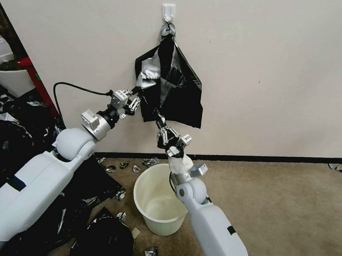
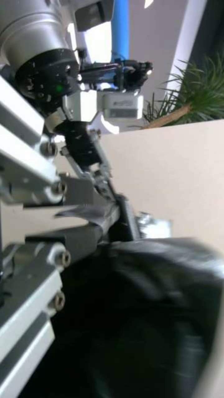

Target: Place a trash bag onto the trash bin.

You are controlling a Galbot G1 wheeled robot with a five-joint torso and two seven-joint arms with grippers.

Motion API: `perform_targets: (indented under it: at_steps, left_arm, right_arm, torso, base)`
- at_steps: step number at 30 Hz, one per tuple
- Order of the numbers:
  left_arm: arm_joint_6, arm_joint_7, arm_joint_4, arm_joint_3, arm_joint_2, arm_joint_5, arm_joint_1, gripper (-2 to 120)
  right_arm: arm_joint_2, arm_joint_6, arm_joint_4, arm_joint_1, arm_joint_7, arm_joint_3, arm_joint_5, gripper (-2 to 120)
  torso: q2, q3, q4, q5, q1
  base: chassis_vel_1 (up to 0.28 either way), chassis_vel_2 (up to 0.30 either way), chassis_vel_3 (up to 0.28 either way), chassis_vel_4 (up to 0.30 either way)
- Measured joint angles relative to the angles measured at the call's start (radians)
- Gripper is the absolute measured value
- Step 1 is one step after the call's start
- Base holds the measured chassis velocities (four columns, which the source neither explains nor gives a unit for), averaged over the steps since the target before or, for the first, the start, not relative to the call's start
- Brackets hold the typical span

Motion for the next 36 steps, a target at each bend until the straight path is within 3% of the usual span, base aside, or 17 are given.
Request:
perform_targets:
  at_steps: [3,6,7,10,11,14,16,18,20,23,30,36]
  left_arm:
    - [0.0,-0.008,-0.012,-0.01,-0.011,-0.031,0.015,0]
    - [-0.001,-0.019,-0.037,-0.025,-0.027,-0.069,0.037,0]
    - [-0.001,-0.019,-0.037,-0.025,-0.027,-0.069,0.037,0]
    - [-0.002,-0.031,-0.068,-0.028,-0.036,-0.099,0.051,0]
    - [-0.002,-0.031,-0.068,-0.028,-0.036,-0.099,0.051,0]
    - [-0.001,-0.044,-0.1,-0.027,-0.042,-0.118,0.064,0]
    - [-0.001,-0.045,-0.103,-0.027,-0.043,-0.119,0.067,0]
    - [0.0,-0.047,-0.121,-0.029,-0.045,-0.119,0.081,0]
    - [0.001,-0.047,-0.125,-0.031,-0.045,-0.119,0.086,0]
    - [0.001,-0.047,-0.132,-0.043,-0.046,-0.115,0.102,0]
    - [0.001,-0.047,-0.139,-0.057,-0.052,-0.111,0.11,0]
    - [0.002,-0.046,-0.15,-0.066,-0.052,-0.112,0.118,0]
  right_arm:
    - [-0.022,0.013,0.086,-0.049,0.045,0.017,-0.059,22]
    - [-0.085,-0.019,0.25,-0.09,0.227,0.027,-0.171,37]
    - [-0.085,-0.019,0.25,-0.09,0.227,0.027,-0.171,37]
    - [-0.166,-0.151,0.349,-0.046,0.425,0.017,-0.326,52]
    - [-0.166,-0.151,0.349,-0.046,0.425,0.017,-0.326,52]
    - [-0.291,-0.285,0.372,0.068,0.514,-0.031,-0.432,66]
    - [-0.313,-0.302,0.371,0.088,0.517,-0.039,-0.444,69]
    - [-0.419,-0.374,0.354,0.194,0.518,-0.083,-0.491,80]
    - [-0.444,-0.4,0.352,0.221,0.515,-0.097,-0.496,84]
    - [-0.515,-0.542,0.359,0.321,0.507,-0.155,-0.471,97]
    - [-0.567,-0.675,0.355,0.392,0.468,-0.194,-0.476,100]
    - [-0.582,-0.716,0.35,0.407,0.444,-0.191,-0.487,100]
  torso:
    - [0.0,0.0,-0.0001,0.0001,0.0]
    - [0.0,0.0,-0.0001,0.0001,0.0]
    - [0.0,0.0,-0.0001,0.0001,0.0]
    - [0.0,0.0,-0.0003,0.0003,0.0]
    - [0.0,0.0,-0.0003,0.0003,0.0]
    - [0.0,0.0,0.0002,0.0003,0.0]
    - [0.0,0.0,0.0001,0.0003,0.0]
    - [0.0,0.0,0.0,0.0003,0.0]
    - [0.0,0.0,0.0,0.0002,0.0]
    - [0.0,0.0,0.0001,0.0,0.0]
    - [0.0,0.0,0.0,0.0,0.0]
    - [0.0,0.0,0.0,0.0,0.0]
  base:
    - [0.0,0.0,0.0,0.0]
    - [0.0,0.0,0.0,0.0]
    - [0.0,0.0,0.0,0.0]
    - [0.0,0.0,0.0,0.0]
    - [0.0,0.0,0.0,0.0]
    - [0.0,0.0,0.0,0.0]
    - [0.0,0.0,0.0,0.0]
    - [0.0,0.0,0.0,0.0]
    - [0.0,0.0,0.0,0.0]
    - [0.0,0.0,0.0,0.0]
    - [0.0,0.0,0.0,0.0]
    - [0.0,0.0,0.0,0.0]
